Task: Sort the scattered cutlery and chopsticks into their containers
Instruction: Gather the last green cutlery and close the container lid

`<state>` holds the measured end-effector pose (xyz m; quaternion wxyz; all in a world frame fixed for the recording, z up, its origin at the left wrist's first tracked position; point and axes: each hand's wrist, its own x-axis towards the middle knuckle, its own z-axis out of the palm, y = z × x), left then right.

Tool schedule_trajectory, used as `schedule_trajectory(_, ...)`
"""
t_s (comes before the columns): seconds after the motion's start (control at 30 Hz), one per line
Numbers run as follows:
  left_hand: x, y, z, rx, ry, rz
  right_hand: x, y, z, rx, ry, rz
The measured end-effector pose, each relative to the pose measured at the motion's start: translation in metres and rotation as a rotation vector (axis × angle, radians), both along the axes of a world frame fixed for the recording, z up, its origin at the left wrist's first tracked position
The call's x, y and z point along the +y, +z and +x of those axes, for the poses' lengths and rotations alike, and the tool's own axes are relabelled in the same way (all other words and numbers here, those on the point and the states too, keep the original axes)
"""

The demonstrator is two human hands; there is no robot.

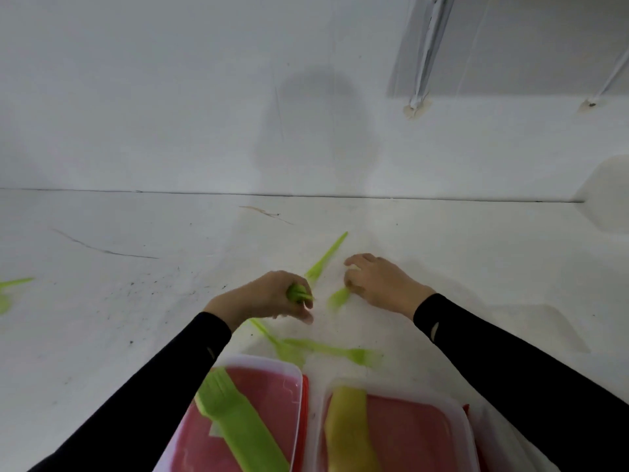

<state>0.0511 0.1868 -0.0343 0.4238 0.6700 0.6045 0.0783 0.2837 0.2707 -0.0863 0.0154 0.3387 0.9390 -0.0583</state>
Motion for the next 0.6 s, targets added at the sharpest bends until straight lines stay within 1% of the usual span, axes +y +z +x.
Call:
schedule_trajectory(0.07, -0.008, -0.006, -0.006, 0.173, -0.150, -0.077, -0.005, 0.004, 0.002, 0.083, -0.015, -0.043)
schedule_trajectory(0.13, -0.016, -0.008, -0.008, 0.246, -0.231, -0.135, -0.017, 0.013, 0.002, 0.191, -0.091, -0.236)
schedule_trajectory(0.2, -0.022, -0.011, -0.011, 0.335, -0.291, -0.123, -0.031, 0.022, -0.002, 0.281, -0.156, -0.450)
schedule_trajectory(0.23, -0.024, -0.013, -0.012, 0.384, -0.319, -0.101, -0.037, 0.024, -0.004, 0.284, -0.168, -0.529)
schedule_trajectory(0.3, -0.026, -0.020, -0.011, 0.450, -0.363, -0.058, -0.046, 0.025, -0.006, 0.223, -0.159, -0.628)
schedule_trajectory(0.37, -0.027, -0.024, -0.010, 0.450, -0.363, -0.029, -0.051, 0.025, -0.005, 0.138, -0.121, -0.677)
schedule_trajectory(0.47, -0.026, -0.023, -0.009, 0.366, -0.308, 0.011, -0.057, 0.025, -0.003, 0.033, -0.120, -0.749)
schedule_trajectory(0.53, -0.024, -0.017, -0.014, 0.328, -0.269, 0.052, -0.061, 0.022, -0.004, -0.027, -0.117, -0.730)
schedule_trajectory(0.6, -0.019, -0.007, -0.020, 0.246, -0.182, 0.112, -0.063, 0.021, -0.006, -0.034, -0.101, -0.669)
